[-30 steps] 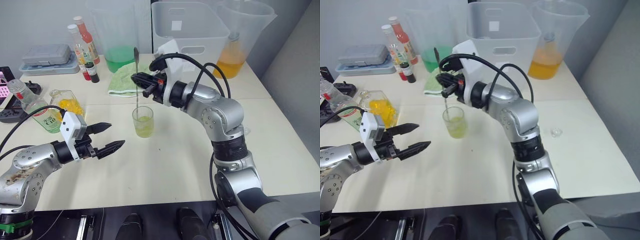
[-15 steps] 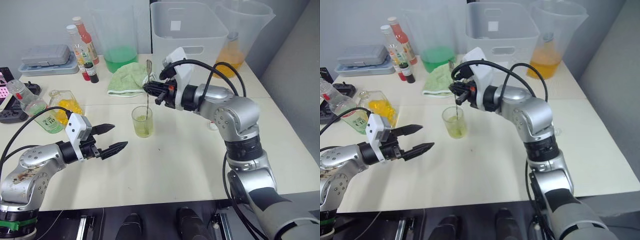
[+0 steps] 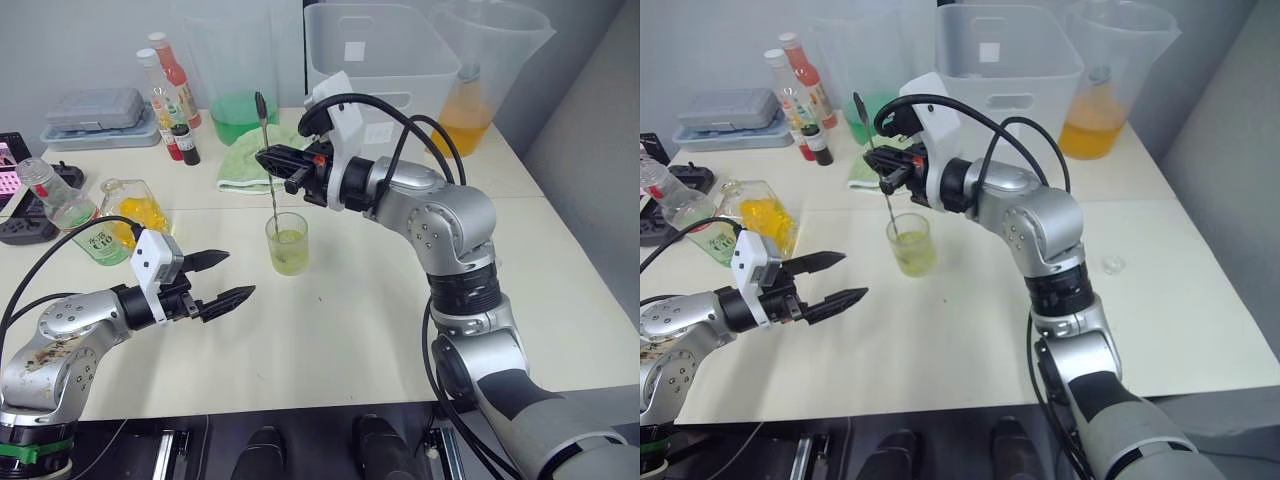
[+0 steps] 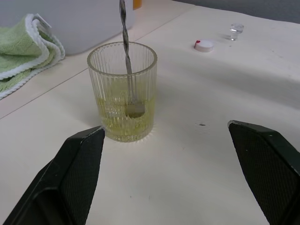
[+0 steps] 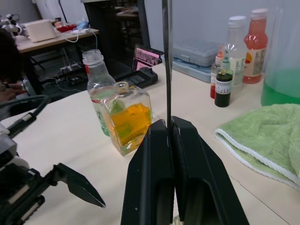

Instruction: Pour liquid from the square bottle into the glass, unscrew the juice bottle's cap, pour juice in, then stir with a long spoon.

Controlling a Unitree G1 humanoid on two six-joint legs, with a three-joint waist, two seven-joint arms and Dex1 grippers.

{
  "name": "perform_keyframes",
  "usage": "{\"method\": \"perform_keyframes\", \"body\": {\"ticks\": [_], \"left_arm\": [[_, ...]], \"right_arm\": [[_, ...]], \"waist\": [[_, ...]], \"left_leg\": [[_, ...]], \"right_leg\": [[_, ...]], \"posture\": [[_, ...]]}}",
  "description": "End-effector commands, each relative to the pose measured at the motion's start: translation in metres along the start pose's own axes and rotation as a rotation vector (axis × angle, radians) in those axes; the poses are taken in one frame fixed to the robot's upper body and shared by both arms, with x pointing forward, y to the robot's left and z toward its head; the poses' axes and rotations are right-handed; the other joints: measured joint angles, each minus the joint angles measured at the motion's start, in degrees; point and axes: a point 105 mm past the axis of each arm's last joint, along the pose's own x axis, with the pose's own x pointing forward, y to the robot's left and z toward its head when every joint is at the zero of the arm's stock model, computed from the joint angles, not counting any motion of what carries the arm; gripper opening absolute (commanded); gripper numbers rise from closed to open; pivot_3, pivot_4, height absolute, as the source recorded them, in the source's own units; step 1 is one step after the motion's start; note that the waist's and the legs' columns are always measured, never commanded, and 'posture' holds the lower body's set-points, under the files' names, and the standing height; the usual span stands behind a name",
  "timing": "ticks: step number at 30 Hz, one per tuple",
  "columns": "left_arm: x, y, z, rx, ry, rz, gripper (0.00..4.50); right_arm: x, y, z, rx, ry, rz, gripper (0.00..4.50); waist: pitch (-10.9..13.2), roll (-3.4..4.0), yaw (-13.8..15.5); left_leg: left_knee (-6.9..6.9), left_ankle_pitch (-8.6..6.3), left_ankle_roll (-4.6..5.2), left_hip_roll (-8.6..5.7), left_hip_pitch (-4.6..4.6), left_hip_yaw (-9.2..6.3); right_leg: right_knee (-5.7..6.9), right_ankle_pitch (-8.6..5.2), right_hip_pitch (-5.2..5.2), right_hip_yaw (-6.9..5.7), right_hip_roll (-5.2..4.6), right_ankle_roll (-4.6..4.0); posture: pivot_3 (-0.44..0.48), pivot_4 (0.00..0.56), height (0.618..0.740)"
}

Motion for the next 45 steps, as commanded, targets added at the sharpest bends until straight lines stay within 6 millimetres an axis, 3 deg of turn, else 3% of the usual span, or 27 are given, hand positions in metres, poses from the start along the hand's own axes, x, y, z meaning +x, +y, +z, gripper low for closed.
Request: {"method": "perform_keyframes", "body": {"ticks": [1,19,24,28,38,45], "left_arm": [[-0.001,0.001,0.006,0.032,-0.025,0.003,4.44],[0.007,0.005,0.003,0.027,-0.065,0.013,4.44],[0.010,0.006,0.003,0.031,-0.070,0.009,4.44],[0.011,0.006,0.004,0.029,-0.085,0.010,4.44],[0.017,0.001,0.000,0.020,-0.094,0.007,4.44],[0.017,0.003,0.004,0.043,-0.101,-0.003,4.44]], "right_arm": [[-0.007,0.002,0.031,-0.085,-0.109,-0.004,0.00],[-0.022,0.001,0.049,-0.082,-0.111,-0.002,0.00],[-0.025,-0.006,0.046,-0.082,-0.076,-0.021,0.00],[-0.032,-0.018,0.032,-0.078,0.007,-0.055,0.00],[-0.037,-0.014,0.064,0.042,-0.112,0.012,0.00],[-0.052,-0.023,0.087,0.193,-0.140,0.023,0.00]], "waist": [[0.0,0.00,0.0],[0.0,0.00,0.0],[0.0,0.00,0.0],[0.0,0.00,0.1],[0.0,0.00,0.0],[0.0,0.00,0.2]], "left_leg": [[0.00,0.00,0.00,0.00,0.00,0.00],[-0.01,0.00,0.00,0.00,0.00,0.00],[-0.01,0.00,0.00,-0.01,0.00,0.00],[0.00,0.00,0.00,-0.02,-0.02,0.00],[-0.01,0.00,0.00,0.00,-0.01,0.00],[0.00,0.00,0.00,-0.03,-0.02,0.00]], "right_leg": [[0.00,0.00,0.00,0.00,0.00,0.00],[0.00,0.00,0.00,0.00,-0.01,0.00],[-0.01,0.00,0.00,0.00,-0.02,0.00],[-0.01,0.00,0.00,0.00,-0.03,0.00],[-0.01,0.00,0.00,0.00,-0.01,0.00],[-0.02,0.00,0.01,0.00,-0.04,0.00]], "posture": [[0.000,0.150,0.740],[0.000,0.150,0.740],[0.000,0.150,0.740],[0.000,0.150,0.740],[0.000,0.150,0.740],[0.000,0.150,0.740]]}}
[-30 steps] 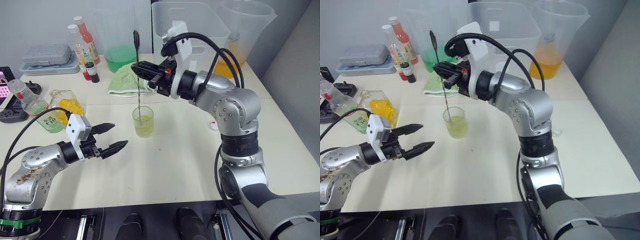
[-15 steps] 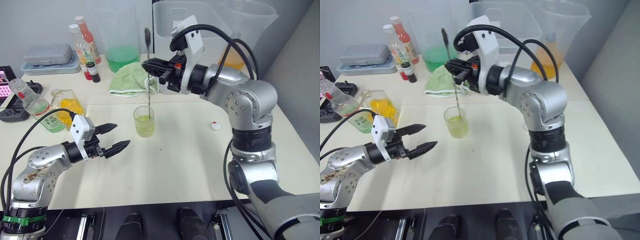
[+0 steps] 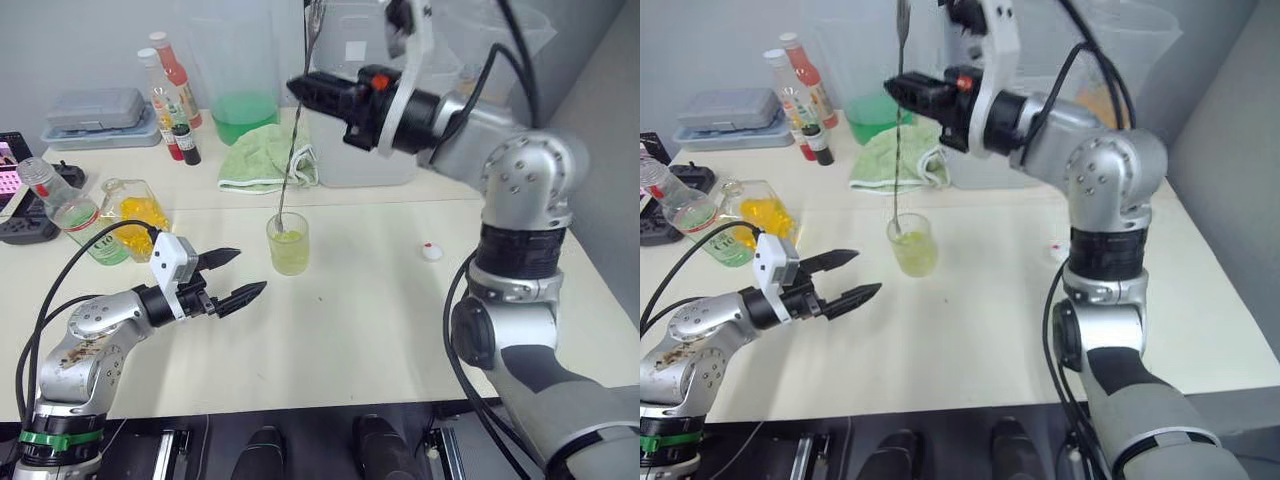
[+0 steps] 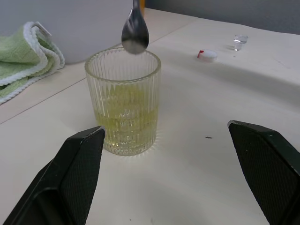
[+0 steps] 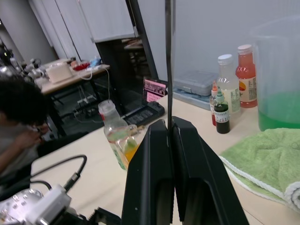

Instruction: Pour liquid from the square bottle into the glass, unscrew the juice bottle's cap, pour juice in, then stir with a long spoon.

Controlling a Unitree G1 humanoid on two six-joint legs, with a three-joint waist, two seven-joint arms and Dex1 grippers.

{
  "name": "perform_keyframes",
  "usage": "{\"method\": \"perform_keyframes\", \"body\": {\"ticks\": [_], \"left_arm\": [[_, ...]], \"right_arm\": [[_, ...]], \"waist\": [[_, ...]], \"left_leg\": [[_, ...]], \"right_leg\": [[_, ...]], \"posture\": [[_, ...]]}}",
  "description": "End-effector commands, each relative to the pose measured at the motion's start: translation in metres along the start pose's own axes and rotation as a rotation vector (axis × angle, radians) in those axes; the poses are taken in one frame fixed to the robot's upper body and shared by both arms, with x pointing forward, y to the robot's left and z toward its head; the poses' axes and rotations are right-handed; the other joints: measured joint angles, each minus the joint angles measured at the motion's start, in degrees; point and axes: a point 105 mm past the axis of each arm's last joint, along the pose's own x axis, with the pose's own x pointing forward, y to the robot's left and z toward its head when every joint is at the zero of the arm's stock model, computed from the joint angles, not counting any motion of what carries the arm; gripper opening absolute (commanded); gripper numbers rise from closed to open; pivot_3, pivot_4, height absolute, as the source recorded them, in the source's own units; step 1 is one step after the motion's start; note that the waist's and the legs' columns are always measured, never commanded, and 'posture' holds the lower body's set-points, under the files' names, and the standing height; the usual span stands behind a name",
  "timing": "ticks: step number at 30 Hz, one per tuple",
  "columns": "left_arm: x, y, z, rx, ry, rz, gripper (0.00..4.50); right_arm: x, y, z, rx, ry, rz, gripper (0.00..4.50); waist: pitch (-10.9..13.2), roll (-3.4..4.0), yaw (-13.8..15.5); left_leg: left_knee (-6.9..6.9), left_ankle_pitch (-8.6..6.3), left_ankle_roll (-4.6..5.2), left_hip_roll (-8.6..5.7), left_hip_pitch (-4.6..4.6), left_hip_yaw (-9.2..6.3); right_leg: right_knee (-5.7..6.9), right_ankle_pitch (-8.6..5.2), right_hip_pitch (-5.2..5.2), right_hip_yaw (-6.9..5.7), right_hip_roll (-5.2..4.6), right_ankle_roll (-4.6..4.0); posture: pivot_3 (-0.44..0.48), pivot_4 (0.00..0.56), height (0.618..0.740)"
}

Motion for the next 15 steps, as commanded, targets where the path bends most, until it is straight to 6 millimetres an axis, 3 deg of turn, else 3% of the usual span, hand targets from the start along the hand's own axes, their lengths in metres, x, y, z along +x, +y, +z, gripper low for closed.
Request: {"method": "perform_keyframes", "body": {"ticks": [1,7,11,15], "left_arm": [[-0.001,0.000,0.013,0.047,-0.032,-0.014,4.44],[-0.007,-0.001,0.016,0.059,-0.025,-0.030,4.44],[-0.013,-0.018,0.024,0.021,-0.014,-0.139,4.44],[-0.017,-0.019,0.034,0.040,0.006,-0.163,4.44]], "right_arm": [[-0.011,0.005,0.021,0.005,-0.027,0.024,0.00],[-0.040,-0.003,0.045,0.008,0.014,0.002,0.00],[-0.058,-0.014,0.052,-0.003,0.092,-0.084,0.00],[-0.073,-0.036,0.029,0.005,0.360,-0.289,0.00]], "waist": [[0.0,0.00,0.0],[0.0,0.00,0.1],[0.0,0.00,-0.2],[0.0,0.03,-0.3]], "left_leg": [[0.00,0.00,0.00,0.00,0.00,0.00],[-0.01,0.00,0.00,-0.01,-0.04,0.00],[-0.09,0.00,0.00,0.02,-0.02,0.02],[-0.15,0.00,0.01,0.02,-0.01,0.04]], "right_leg": [[-0.01,0.00,0.00,0.00,0.00,0.00],[-0.07,0.00,0.00,0.00,0.00,0.00],[-0.09,-0.01,0.00,0.00,0.03,-0.01],[-0.11,-0.04,-0.01,0.01,0.02,-0.04]], "posture": [[0.000,0.150,0.740],[0.000,0.150,0.740],[0.000,0.150,0.740],[0.000,0.150,0.740]]}}
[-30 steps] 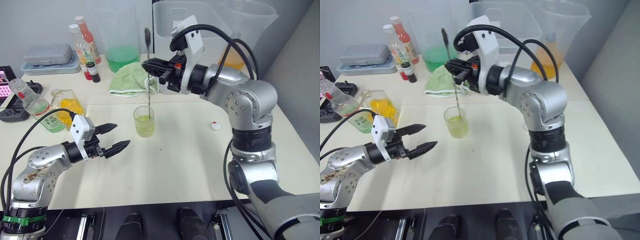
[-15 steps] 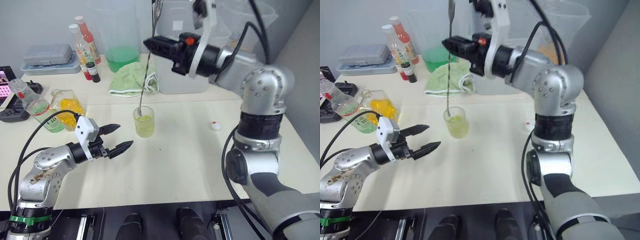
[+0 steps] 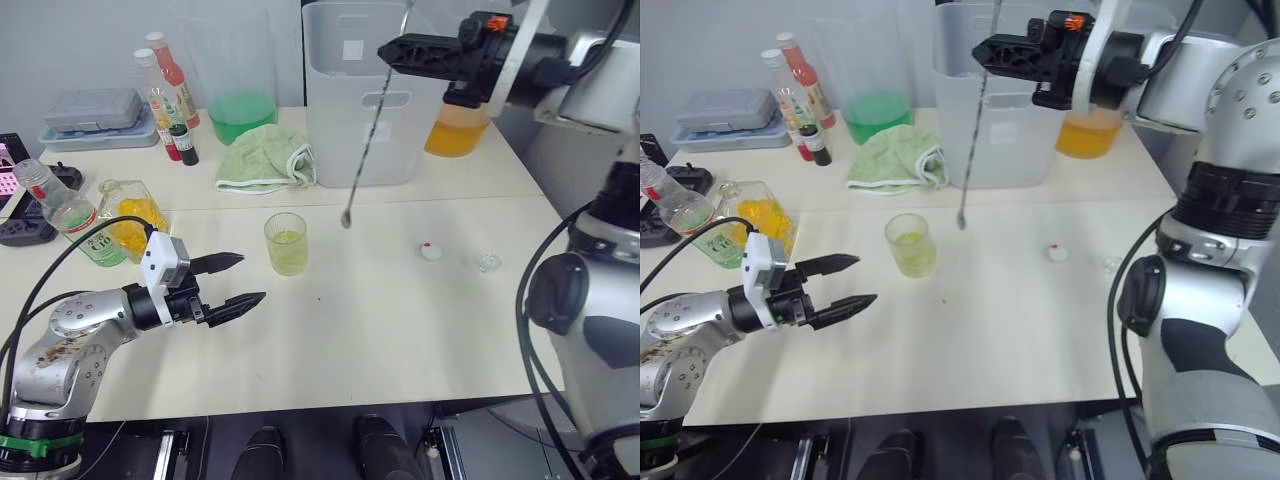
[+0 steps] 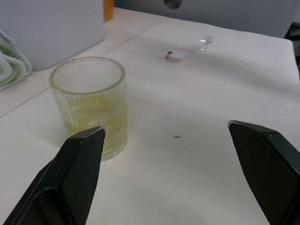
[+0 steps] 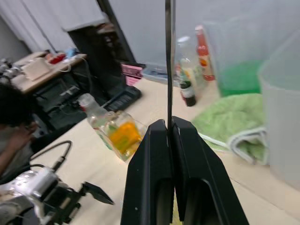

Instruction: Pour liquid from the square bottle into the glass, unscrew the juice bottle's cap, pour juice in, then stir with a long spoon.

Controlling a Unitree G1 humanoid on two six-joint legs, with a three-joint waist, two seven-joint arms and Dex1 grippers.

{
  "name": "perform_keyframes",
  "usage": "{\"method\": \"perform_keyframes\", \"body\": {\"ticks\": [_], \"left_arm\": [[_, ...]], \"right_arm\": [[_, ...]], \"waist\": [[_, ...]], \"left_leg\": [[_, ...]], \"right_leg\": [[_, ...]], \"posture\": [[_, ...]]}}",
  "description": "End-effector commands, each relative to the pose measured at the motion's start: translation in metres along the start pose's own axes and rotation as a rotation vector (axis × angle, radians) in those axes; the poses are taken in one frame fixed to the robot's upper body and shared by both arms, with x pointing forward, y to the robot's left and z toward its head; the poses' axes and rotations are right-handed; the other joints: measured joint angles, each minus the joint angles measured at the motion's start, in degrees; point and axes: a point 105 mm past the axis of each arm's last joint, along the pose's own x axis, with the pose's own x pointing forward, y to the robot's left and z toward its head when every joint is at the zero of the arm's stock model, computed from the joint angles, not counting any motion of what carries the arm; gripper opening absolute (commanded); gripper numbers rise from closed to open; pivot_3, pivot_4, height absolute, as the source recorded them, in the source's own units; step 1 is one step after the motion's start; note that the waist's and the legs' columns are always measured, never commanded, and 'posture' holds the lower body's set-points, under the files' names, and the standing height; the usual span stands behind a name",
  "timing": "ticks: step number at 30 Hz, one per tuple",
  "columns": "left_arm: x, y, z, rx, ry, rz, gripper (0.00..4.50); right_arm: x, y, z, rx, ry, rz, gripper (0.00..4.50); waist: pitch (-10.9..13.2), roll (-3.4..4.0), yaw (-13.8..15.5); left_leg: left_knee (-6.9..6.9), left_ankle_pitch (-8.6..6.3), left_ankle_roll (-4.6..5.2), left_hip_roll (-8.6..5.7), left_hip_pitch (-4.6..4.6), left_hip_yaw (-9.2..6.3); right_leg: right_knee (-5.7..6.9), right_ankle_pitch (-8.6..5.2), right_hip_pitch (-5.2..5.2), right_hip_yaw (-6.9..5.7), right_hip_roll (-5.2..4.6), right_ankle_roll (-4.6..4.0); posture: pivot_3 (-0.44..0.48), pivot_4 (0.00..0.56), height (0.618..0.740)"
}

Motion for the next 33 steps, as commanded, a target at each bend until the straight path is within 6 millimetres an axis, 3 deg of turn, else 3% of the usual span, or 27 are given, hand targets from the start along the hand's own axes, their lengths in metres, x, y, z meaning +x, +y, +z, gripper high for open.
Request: {"method": "perform_keyframes", "body": {"ticks": [1,4,11,16,24,33], "left_arm": [[-0.005,-0.003,0.018,0.056,-0.009,-0.027,4.44],[-0.003,-0.002,0.022,0.080,-0.009,-0.028,4.44],[-0.006,-0.007,0.019,0.058,0.001,-0.021,4.44],[-0.008,-0.014,0.017,0.042,0.008,-0.024,4.44],[-0.011,-0.012,0.017,0.041,0.023,-0.005,4.44],[-0.010,-0.011,0.016,0.049,0.035,-0.010,4.44]], "right_arm": [[-0.004,-0.007,-0.021,0.010,0.233,-0.082,0.00],[-0.001,-0.014,-0.060,0.090,0.449,-0.050,0.00],[0.008,-0.056,-0.108,0.346,0.579,-0.197,0.00],[0.022,-0.065,-0.139,0.411,0.639,-0.229,0.00],[0.040,-0.068,-0.186,0.347,0.727,-0.251,0.00],[0.051,-0.074,-0.216,0.253,0.780,-0.259,0.00]], "waist": [[0.0,0.00,0.0],[0.0,0.00,-0.1],[0.0,0.00,0.0],[0.0,0.00,-0.1],[0.0,0.00,0.0],[0.0,0.00,0.0]], "left_leg": [[-0.02,0.00,0.00,0.01,0.03,0.00],[-0.07,0.01,0.01,0.01,0.06,0.02],[-0.08,0.01,0.01,0.01,-0.01,0.06],[-0.12,0.01,0.01,0.00,-0.15,0.06],[-0.12,0.03,-0.02,0.00,-0.17,0.06],[-0.11,0.05,-0.05,-0.01,-0.17,0.06]], "right_leg": [[-0.01,-0.01,0.00,0.00,0.01,-0.01],[-0.06,-0.03,0.05,0.00,0.00,-0.04],[-0.07,-0.02,-0.03,0.00,-0.01,-0.04],[-0.02,-0.02,-0.23,0.01,-0.02,-0.04],[0.13,-0.02,-0.34,0.01,0.00,-0.04],[0.14,-0.01,-0.34,0.01,-0.01,-0.05]], "posture": [[0.000,0.150,0.740],[0.000,0.150,0.740],[0.000,0.150,0.740],[0.000,0.150,0.740],[0.000,0.150,0.740],[0.000,0.150,0.740]]}}
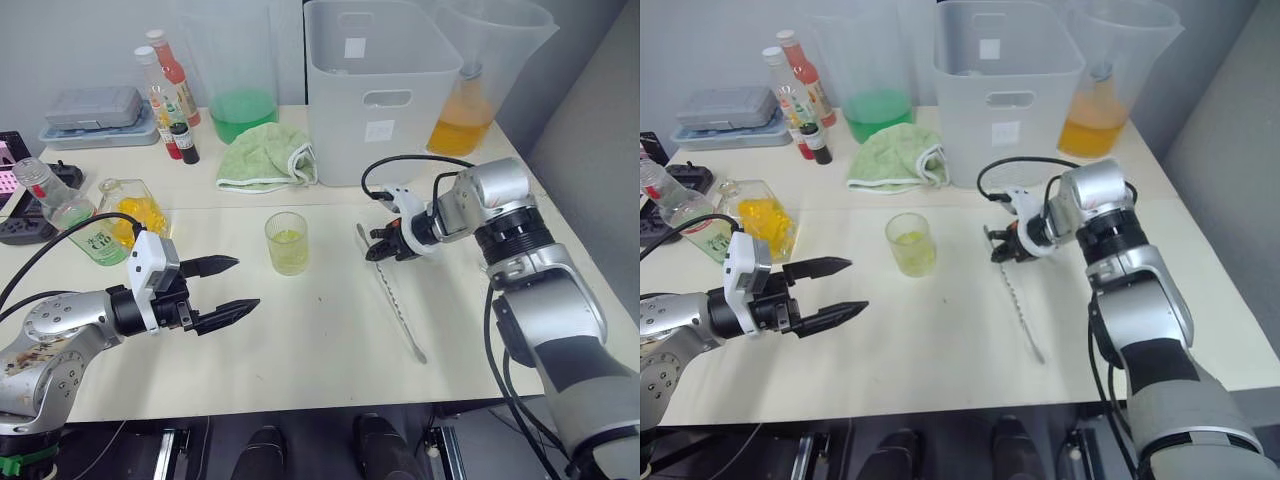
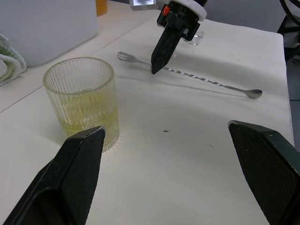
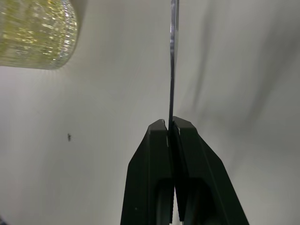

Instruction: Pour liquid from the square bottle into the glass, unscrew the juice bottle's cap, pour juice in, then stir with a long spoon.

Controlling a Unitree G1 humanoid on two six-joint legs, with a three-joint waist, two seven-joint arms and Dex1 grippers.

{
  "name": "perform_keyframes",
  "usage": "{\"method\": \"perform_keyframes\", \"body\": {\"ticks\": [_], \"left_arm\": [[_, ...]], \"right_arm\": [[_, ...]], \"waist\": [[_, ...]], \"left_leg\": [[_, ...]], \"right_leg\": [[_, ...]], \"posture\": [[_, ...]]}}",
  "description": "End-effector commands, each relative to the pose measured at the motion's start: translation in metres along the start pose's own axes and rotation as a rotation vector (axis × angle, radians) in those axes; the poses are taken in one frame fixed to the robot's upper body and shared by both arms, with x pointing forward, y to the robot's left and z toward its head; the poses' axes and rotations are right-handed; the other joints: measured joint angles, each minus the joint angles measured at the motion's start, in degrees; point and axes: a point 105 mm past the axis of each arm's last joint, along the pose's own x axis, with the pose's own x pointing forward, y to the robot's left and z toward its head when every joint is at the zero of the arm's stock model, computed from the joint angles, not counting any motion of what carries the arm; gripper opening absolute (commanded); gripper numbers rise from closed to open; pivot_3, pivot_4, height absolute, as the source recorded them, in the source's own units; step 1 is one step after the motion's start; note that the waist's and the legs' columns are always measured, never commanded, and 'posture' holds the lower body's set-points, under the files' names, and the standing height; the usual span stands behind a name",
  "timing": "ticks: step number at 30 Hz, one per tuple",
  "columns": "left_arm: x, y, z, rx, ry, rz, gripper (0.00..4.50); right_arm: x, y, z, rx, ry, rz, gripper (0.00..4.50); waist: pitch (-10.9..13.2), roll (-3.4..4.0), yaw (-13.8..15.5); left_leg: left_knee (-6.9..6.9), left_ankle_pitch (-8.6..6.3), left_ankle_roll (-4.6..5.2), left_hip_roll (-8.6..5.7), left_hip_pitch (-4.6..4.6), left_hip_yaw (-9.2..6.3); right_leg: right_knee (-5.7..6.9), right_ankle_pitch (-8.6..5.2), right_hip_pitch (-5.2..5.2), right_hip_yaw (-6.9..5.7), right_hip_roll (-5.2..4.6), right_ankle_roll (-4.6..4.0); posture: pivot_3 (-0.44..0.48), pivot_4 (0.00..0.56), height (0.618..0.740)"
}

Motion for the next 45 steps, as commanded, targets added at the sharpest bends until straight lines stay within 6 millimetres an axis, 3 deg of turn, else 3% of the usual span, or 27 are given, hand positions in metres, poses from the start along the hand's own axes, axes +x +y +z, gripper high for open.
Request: {"method": "perform_keyframes", "body": {"ticks": [1,7,12,13,15,18,21,24,26,29,32,34,37,42,45], "left_arm": [[-0.001,-0.002,0.009,0.039,-0.008,-0.008,4.48],[-0.006,-0.002,0.004,0.010,0.021,0.006,4.50],[-0.013,0.006,0.001,-0.007,0.024,0.055,4.50],[-0.017,0.010,0.000,-0.016,0.024,0.075,4.50],[-0.024,0.016,-0.003,-0.049,0.013,0.106,4.50],[-0.034,0.023,-0.009,-0.081,0.020,0.133,4.50],[-0.042,0.030,-0.019,-0.076,0.068,0.175,4.50],[-0.051,0.035,-0.027,-0.026,0.117,0.232,4.50],[-0.064,0.046,-0.032,-0.041,0.095,0.337,4.50],[-0.079,0.050,-0.050,-0.046,0.133,0.400,4.50],[-0.086,0.059,-0.059,0.006,0.157,0.508,4.50],[-0.090,0.060,-0.063,0.048,0.175,0.563,4.50],[-0.097,0.058,-0.072,0.054,0.203,0.591,4.50],[-0.106,0.059,-0.081,0.052,0.187,0.620,4.50],[-0.110,0.062,-0.087,0.060,0.194,0.627,4.50]], "right_arm": [[0.003,-0.005,0.001,-0.064,-0.018,-0.027,0.31],[-0.003,-0.004,0.002,-0.078,-0.025,-0.004,2.32],[-0.035,0.002,0.014,-0.082,-0.098,0.061,4.05],[-0.047,0.001,0.017,-0.160,-0.153,0.061,4.39],[-0.066,0.004,0.016,-0.269,-0.229,0.094,4.45],[-0.092,0.002,0.015,-0.297,-0.339,0.137,4.45],[-0.110,-0.018,0.015,-0.414,-0.480,0.003,4.45],[-0.137,-0.021,0.012,-0.444,-0.692,-0.006,4.45],[-0.153,-0.030,-0.007,-0.464,-0.830,-0.092,4.45],[-0.157,-0.047,-0.050,-0.499,-0.887,-0.238,4.45],[-0.154,-0.059,-0.085,-0.388,-0.920,-0.126,4.45],[-0.157,-0.071,-0.102,-0.347,-0.972,-0.172,4.45],[-0.153,-0.075,-0.131,-0.395,-0.941,-0.244,4.45],[-0.153,-0.105,-0.177,-0.344,-0.900,-0.377,4.45],[-0.151,-0.114,-0.189,-0.359,-0.863,-0.419,4.45]], "waist": [[0.0,0.00,0.0],[0.0,0.00,0.0],[0.0,0.00,0.1],[0.0,0.00,0.1],[0.0,0.00,0.3],[0.0,0.00,0.3],[0.0,-0.01,0.3],[0.0,-0.01,0.2],[0.0,-0.02,0.4],[-0.1,-0.11,1.4],[-0.1,-0.08,1.6],[-0.1,-0.09,1.6],[-0.1,-0.10,1.5],[-0.1,-0.09,1.4],[-0.1,-0.10,1.4]], "left_leg": [[0.00,0.00,0.00,0.00,0.01,0.00],[0.00,0.01,-0.01,0.00,0.02,0.00],[0.00,0.01,-0.02,0.00,0.00,0.00],[0.00,0.01,-0.02,0.00,0.00,0.00],[0.00,0.01,-0.01,0.00,-0.03,0.00],[0.00,0.01,-0.01,0.00,-0.03,0.00],[0.02,0.01,-0.01,0.01,-0.01,0.01],[0.01,0.01,-0.01,0.03,0.04,0.04],[0.00,0.01,-0.01,0.03,0.04,0.05],[-0.11,0.00,-0.01,0.07,0.09,0.04],[-0.08,0.00,-0.01,-0.03,0.13,0.20],[0.09,0.01,-0.02,0.01,0.41,0.22],[0.08,0.01,-0.02,0.13,0.84,0.24],[0.05,0.01,-0.02,0.19,0.92,0.30],[0.04,0.01,-0.02,0.20,0.95,0.31]], "right_leg": [[0.01,0.00,0.00,0.00,0.01,0.00],[0.02,0.00,0.00,0.00,-0.01,0.00],[0.04,0.00,-0.03,0.00,-0.01,0.00],[0.03,0.00,-0.03,0.00,-0.02,0.00],[0.02,0.00,-0.05,-0.01,-0.02,0.00],[-0.01,0.00,-0.04,-0.02,-0.02,0.00],[-0.01,0.00,0.00,-0.02,-0.01,0.00],[-0.01,0.00,0.02,-0.01,0.01,0.00],[0.00,0.00,0.02,0.01,-0.01,0.00],[-0.02,0.00,0.07,-0.04,0.00,0.00],[-0.14,0.00,0.14,0.06,-0.12,0.01],[-0.18,0.03,0.57,0.05,-0.08,-0.01],[-0.33,0.00,1.04,0.04,0.03,0.01],[-0.29,-0.01,1.02,0.06,0.08,-0.05],[-0.27,-0.01,1.04,0.05,0.09,-0.05]], "posture": [[0.000,0.150,0.740],[0.000,0.150,0.740],[0.000,0.150,0.740],[0.000,0.150,0.740],[0.000,0.150,0.740],[0.000,0.150,0.740],[0.000,0.150,0.740],[0.000,0.150,0.740],[0.000,0.150,0.740],[0.000,0.150,0.740],[0.000,0.150,0.740],[0.000,0.150,0.740],[0.000,0.150,0.740],[0.000,0.150,0.740],[0.000,0.150,0.740]]}}
